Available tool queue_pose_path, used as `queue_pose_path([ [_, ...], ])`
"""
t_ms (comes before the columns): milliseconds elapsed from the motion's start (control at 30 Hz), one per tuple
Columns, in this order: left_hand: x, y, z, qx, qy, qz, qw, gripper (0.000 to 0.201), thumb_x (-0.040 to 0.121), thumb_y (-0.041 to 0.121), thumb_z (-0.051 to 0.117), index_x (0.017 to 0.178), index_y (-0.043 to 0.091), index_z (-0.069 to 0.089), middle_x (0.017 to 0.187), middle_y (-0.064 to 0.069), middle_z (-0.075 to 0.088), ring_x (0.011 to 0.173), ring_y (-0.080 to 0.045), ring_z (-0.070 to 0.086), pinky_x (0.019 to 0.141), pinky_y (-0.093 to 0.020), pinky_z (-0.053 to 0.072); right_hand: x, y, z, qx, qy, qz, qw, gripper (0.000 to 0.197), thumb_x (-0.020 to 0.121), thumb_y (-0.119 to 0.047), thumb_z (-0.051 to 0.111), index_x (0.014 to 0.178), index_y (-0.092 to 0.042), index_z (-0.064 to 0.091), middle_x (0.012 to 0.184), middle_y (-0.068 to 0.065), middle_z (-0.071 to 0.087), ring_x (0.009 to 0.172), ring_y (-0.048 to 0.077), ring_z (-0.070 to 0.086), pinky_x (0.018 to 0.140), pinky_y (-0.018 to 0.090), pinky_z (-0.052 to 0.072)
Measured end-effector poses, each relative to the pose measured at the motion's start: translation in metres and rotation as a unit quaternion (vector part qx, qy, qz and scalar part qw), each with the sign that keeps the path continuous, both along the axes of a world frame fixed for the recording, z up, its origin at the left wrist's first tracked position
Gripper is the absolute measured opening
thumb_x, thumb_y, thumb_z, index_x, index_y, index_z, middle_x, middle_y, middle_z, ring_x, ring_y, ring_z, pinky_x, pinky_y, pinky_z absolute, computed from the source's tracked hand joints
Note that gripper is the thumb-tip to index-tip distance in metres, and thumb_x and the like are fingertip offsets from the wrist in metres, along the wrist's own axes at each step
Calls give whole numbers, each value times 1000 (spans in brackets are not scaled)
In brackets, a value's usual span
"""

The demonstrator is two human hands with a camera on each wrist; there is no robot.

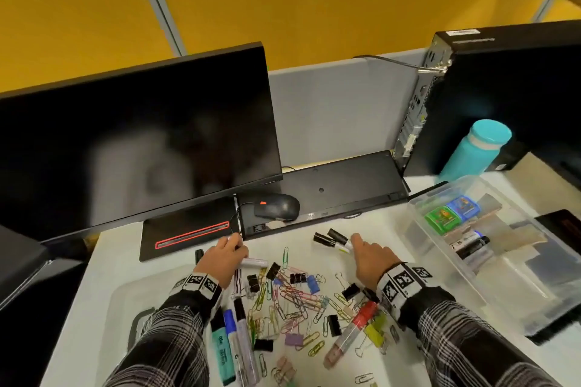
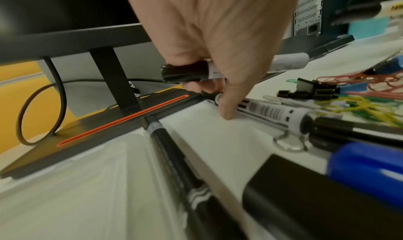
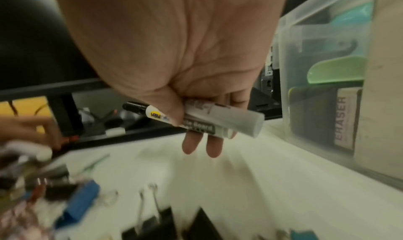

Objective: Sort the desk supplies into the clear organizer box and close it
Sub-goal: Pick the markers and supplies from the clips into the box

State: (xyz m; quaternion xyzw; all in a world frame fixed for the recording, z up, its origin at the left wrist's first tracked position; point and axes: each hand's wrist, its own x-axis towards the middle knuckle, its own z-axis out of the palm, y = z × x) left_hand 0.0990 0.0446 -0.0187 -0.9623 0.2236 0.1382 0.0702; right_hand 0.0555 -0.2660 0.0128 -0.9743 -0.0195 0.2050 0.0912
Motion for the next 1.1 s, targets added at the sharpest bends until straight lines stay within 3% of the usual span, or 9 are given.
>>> queue_pose_path([
  [100, 4, 1, 0, 4, -33, -28, 999, 39, 78, 9, 69, 112, 25, 56, 127, 2, 37, 109, -21, 46, 85, -30, 50, 0, -3, 25, 83, -24, -13, 996, 33, 89, -3, 37, 120, -14, 36, 106, 12, 60, 82, 27, 51, 71, 32, 37],
  [233, 12, 5, 15, 9, -59, -67, 996, 28, 84, 13, 62, 110, 24, 58, 127, 0, 46, 110, -23, 43, 86, -36, 46, 4, -29, 64, 129, -83, -5, 988, 27, 84, 0, 38, 104, -20, 38, 102, 11, 60, 88, 30, 56, 78, 39, 49],
  [333, 16, 1, 32, -6, -77, -65, 995, 25, 82, 19, 66, 106, 24, 60, 115, 2, 53, 100, -22, 45, 78, -35, 45, 2, -74, 86, 85, -120, -34, 989, 28, 84, 0, 38, 106, -17, 41, 107, 13, 60, 96, 32, 55, 84, 43, 48],
  [500, 5, -29, 49, -67, -107, -57, 990, 23, 83, 27, 67, 105, 23, 61, 104, 4, 60, 93, -21, 50, 74, -33, 48, -13, -157, 105, -88, -78, -87, 989, 50, 88, -10, 45, 135, -22, 35, 133, 10, 49, 118, 31, 45, 97, 42, 39],
  [633, -9, -69, 51, -103, -126, -41, 986, 21, 80, 26, 71, 98, 21, 61, 92, 3, 63, 84, -21, 53, 69, -33, 51, -21, -196, 103, -198, -16, -59, 978, 50, 90, -25, 45, 138, -29, 33, 136, 6, 47, 123, 28, 43, 100, 39, 36],
  [700, -14, -91, 51, -129, -116, -26, 985, 19, 87, 28, 63, 103, 19, 60, 96, 1, 63, 88, -22, 52, 74, -35, 49, -21, -202, 98, -220, 0, -25, 975, 47, 92, -28, 43, 138, -33, 36, 136, 3, 49, 124, 26, 44, 101, 38, 35],
  [833, -24, -135, 56, -177, -60, 8, 982, 21, 98, 33, 44, 113, 21, 53, 106, 0, 56, 93, -20, 50, 82, -33, 45, -14, -199, 88, -162, 46, 1, 986, 37, 94, -28, 42, 131, -29, 50, 133, 1, 54, 122, 22, 50, 99, 28, 36],
  [967, -38, -169, 63, -202, -6, 58, 978, 22, 99, 35, 39, 114, 20, 45, 107, 0, 49, 80, -24, 61, 71, -41, 51, -5, -207, 82, -113, 23, 24, 993, 26, 91, -34, 49, 112, -33, 63, 120, -1, 61, 108, 22, 56, 95, 28, 44],
  [1100, -54, -190, 61, -234, 21, 102, 967, 18, 99, 33, 40, 111, 20, 44, 89, 3, 50, 69, -24, 58, 62, -34, 43, -17, -236, 83, 11, -56, -45, 997, 21, 91, -27, 51, 106, -29, 65, 117, 2, 60, 106, 23, 55, 94, 35, 45],
])
